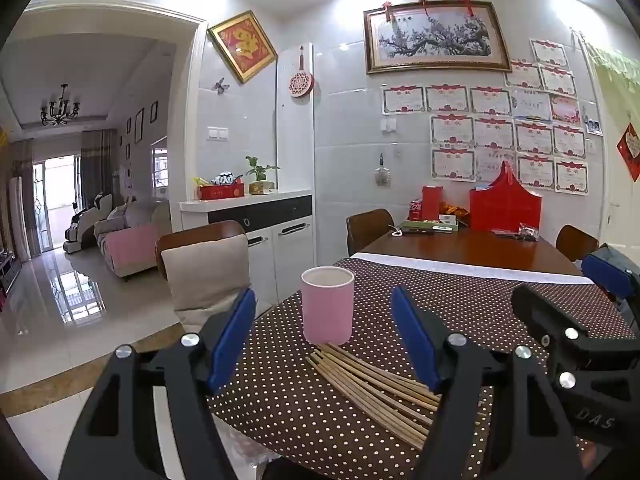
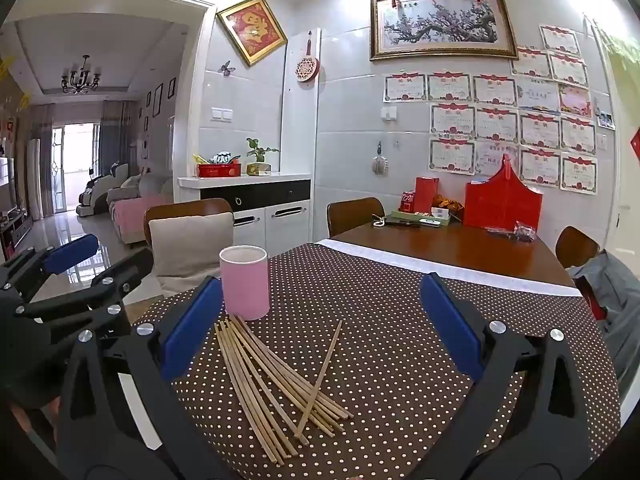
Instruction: Organize utensils
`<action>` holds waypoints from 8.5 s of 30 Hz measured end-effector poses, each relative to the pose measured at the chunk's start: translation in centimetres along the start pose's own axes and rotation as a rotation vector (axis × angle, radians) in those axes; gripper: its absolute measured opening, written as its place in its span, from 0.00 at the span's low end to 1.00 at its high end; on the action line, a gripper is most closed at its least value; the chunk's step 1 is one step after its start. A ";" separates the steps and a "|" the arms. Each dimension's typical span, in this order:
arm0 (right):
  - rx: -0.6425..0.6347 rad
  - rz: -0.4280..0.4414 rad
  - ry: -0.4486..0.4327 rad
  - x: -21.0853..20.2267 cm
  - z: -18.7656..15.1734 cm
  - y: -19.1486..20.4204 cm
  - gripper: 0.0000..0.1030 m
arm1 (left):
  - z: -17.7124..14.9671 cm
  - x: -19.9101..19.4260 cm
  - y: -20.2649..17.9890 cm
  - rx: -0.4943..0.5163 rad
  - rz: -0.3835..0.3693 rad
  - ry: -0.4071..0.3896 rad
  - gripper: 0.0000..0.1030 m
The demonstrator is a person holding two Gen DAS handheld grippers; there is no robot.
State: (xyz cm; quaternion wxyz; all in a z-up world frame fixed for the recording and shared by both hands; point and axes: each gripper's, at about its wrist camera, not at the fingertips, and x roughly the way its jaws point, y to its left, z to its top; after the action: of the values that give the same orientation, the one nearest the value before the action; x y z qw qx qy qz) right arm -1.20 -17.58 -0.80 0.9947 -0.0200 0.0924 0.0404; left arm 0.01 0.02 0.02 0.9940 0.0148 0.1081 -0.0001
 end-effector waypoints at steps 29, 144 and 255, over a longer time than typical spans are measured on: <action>0.024 0.001 0.012 0.2 -0.9 -0.1 0.94 | -0.7 0.3 0.3 0.007 0.008 0.003 0.67; 0.032 0.133 0.881 24.0 -8.1 -4.8 0.58 | -8.1 23.8 -1.2 -0.100 -0.046 0.962 0.36; 0.150 0.519 0.360 31.4 11.1 1.5 0.05 | 8.8 26.5 1.9 -0.223 -0.174 -0.232 0.05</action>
State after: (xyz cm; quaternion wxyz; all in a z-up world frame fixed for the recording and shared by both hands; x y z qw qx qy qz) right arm 31.48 -13.12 4.26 0.9176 0.0706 0.2714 0.2816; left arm 27.80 1.72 2.93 0.9915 -0.1049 -0.0070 -0.0761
